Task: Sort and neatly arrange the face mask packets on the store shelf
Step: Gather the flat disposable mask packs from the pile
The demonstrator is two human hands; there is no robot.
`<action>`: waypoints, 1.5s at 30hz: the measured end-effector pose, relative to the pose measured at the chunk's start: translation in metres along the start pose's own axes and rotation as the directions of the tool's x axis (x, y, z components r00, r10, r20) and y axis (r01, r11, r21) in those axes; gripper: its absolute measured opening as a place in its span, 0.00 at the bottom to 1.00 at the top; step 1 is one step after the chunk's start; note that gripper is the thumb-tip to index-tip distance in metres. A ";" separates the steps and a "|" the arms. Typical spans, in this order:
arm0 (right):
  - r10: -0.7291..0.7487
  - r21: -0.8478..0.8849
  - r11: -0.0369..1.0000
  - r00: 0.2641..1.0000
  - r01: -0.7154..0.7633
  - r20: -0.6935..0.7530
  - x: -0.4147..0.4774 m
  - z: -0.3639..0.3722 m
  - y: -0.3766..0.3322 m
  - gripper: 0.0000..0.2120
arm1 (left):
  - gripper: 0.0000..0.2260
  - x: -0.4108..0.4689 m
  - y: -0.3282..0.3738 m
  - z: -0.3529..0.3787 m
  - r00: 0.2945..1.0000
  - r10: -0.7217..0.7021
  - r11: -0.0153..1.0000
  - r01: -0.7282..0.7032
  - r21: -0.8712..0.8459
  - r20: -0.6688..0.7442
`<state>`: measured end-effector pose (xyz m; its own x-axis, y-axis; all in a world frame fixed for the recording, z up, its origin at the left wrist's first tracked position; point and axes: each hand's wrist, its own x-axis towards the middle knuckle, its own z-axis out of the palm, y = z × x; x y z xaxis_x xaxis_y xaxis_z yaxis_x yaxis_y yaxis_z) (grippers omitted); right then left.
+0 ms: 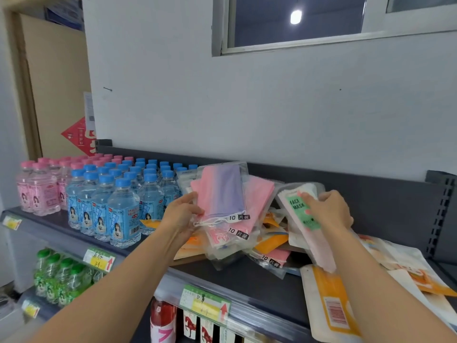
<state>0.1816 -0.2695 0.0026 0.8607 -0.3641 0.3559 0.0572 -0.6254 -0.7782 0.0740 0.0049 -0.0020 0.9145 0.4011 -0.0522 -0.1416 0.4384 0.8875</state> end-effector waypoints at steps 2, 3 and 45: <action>0.005 0.191 0.982 0.998 0.007 -0.061 -0.006 -0.008 -0.010 0.22 | 0.28 0.000 0.000 0.000 1.000 0.009 1.000 -0.009 -0.015 -0.008; 0.003 0.277 0.960 0.995 0.026 -0.103 -0.010 -0.012 -0.016 0.22 | 0.28 0.000 0.001 0.000 1.000 0.018 1.000 -0.018 -0.025 -0.011; 0.047 0.782 0.596 0.980 -0.181 0.191 -0.069 -0.007 -0.066 0.32 | 0.29 -0.047 -0.014 0.050 0.891 0.225 0.903 -0.342 0.258 0.395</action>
<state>0.1150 -0.2081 0.0335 0.9433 -0.2545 0.2132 0.2738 0.2329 -0.9332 0.0520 -0.0605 0.0111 0.9324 0.1383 0.3338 -0.3434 0.0513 0.9378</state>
